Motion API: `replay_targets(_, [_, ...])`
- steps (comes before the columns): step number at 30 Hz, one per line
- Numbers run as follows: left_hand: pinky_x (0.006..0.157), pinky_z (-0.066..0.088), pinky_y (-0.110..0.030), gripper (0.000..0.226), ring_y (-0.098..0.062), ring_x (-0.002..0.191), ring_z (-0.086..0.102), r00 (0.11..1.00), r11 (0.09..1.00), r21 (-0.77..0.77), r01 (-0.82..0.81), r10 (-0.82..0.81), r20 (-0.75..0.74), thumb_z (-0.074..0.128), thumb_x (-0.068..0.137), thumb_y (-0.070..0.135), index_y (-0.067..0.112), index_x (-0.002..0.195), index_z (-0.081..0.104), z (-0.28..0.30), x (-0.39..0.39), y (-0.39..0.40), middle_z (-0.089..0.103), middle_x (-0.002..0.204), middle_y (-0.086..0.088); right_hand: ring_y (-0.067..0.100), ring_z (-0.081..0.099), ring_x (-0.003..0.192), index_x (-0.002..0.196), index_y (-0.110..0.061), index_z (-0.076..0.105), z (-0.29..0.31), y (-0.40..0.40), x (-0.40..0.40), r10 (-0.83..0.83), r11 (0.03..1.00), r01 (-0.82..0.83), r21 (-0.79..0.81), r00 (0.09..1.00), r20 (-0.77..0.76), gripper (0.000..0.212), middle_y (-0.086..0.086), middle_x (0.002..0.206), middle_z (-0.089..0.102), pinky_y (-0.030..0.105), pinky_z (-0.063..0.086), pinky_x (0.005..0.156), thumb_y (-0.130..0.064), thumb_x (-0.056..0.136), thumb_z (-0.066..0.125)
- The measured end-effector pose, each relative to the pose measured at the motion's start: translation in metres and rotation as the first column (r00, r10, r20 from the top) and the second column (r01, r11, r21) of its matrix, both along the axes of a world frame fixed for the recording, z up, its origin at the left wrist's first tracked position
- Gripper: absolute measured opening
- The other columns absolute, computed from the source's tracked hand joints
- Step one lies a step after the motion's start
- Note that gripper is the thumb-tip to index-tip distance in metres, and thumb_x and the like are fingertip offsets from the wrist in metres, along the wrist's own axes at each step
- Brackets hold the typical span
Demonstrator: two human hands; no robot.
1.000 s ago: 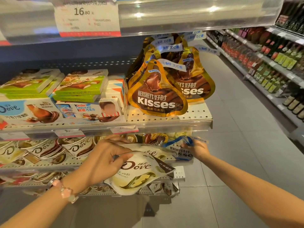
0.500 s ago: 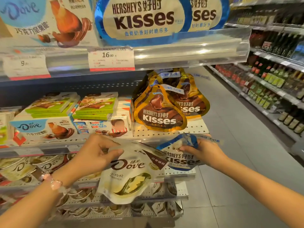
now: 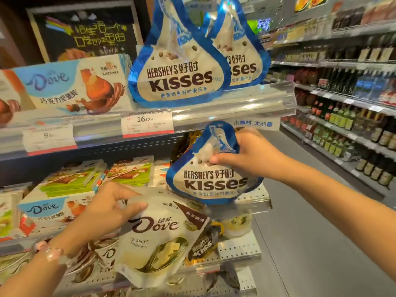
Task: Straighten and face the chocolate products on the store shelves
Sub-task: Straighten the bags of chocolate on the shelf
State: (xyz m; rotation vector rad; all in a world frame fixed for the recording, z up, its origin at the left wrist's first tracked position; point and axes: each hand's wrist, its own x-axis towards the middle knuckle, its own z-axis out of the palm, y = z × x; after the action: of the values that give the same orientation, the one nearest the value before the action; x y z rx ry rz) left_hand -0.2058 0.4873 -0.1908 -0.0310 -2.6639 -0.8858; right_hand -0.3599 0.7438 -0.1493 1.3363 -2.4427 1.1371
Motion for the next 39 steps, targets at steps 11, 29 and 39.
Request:
replay_targets(11, [0.049,0.039,-0.015,0.046,-0.001,0.044,0.053,1.0,0.998,0.06,0.025,-0.026,0.011,0.069,0.08,0.008,0.033,0.042,0.063,0.023,-0.007,0.007,0.057,0.045,0.008,-0.007,0.065,0.078,0.087,-0.023,0.067,0.127,0.009,-0.011,0.066,0.985,-0.081,-0.15,0.992,-0.105,0.012,-0.018,0.08,0.071,0.01,0.051,0.062,-0.026,0.077,0.072])
replay_targets(29, [0.05,0.037,-0.005,0.055,0.004,0.045,0.054,0.984,0.978,0.107,0.176,-0.178,0.001,0.065,0.084,0.009,0.041,0.039,0.06,0.041,-0.031,0.047,0.057,0.044,0.016,0.018,0.069,0.09,0.096,-0.011,0.069,0.179,0.027,-0.111,0.114,0.987,-0.111,-0.113,0.993,0.027,0.02,0.005,0.094,0.073,0.028,0.056,0.077,-0.021,0.079,0.07])
replay_targets(39, [0.054,0.044,-0.011,0.046,-0.001,0.053,0.062,0.988,0.98,0.126,0.151,-0.155,0.019,0.065,0.084,0.013,0.038,0.046,0.066,0.04,-0.033,0.052,0.067,0.055,0.01,0.016,0.07,0.085,0.09,-0.016,0.069,0.164,0.022,-0.126,0.124,0.983,-0.106,-0.153,0.986,0.114,0.013,-0.002,0.087,0.074,0.024,0.055,0.072,-0.022,0.079,0.071])
